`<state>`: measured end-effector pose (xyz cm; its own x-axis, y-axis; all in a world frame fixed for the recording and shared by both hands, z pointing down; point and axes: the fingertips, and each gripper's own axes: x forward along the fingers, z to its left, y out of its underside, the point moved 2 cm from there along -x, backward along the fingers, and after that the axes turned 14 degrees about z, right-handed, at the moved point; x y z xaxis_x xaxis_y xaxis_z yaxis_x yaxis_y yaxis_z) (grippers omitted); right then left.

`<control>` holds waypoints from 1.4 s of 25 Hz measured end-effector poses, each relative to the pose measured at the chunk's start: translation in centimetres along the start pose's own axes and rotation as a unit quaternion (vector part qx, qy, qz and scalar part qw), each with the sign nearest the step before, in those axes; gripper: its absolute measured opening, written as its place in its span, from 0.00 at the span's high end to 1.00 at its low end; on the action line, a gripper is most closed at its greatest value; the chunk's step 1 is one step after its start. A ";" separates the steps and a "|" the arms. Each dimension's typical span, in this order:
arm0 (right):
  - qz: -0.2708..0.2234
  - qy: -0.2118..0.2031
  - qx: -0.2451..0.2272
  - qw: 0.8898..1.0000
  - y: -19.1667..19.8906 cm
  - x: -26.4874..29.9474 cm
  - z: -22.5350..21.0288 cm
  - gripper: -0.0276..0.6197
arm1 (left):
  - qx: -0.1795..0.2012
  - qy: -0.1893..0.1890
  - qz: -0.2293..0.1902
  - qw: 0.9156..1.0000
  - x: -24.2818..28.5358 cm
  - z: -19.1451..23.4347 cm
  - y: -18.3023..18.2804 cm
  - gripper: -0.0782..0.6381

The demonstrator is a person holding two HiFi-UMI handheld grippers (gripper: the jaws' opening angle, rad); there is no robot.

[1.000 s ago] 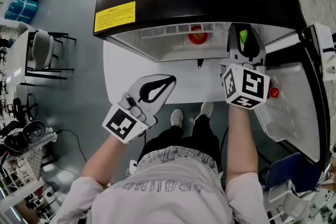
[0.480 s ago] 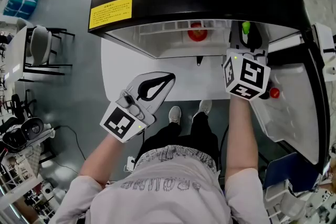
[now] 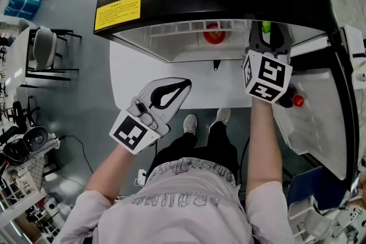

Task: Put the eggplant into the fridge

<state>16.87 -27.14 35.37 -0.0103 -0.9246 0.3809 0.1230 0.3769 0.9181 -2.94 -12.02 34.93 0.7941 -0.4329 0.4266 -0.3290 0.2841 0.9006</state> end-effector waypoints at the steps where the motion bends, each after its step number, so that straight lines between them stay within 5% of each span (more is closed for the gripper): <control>1: 0.003 0.001 -0.003 1.000 0.1 0.1 0.0 0.77 | 0.000 0.000 0.001 1.000 0.0 0.0 0.0 0.88; 35: 0.037 -0.012 -0.009 0.999 0.5 1.3 0.1 0.71 | 0.005 -0.010 0.004 1.000 0.7 -1.0 -0.6 0.88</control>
<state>16.79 -28.10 36.34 -0.0234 -0.8926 0.4503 0.1428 0.4428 0.8852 -1.67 -11.62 34.58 0.7815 -0.4471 0.4351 -0.3406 0.2785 0.8980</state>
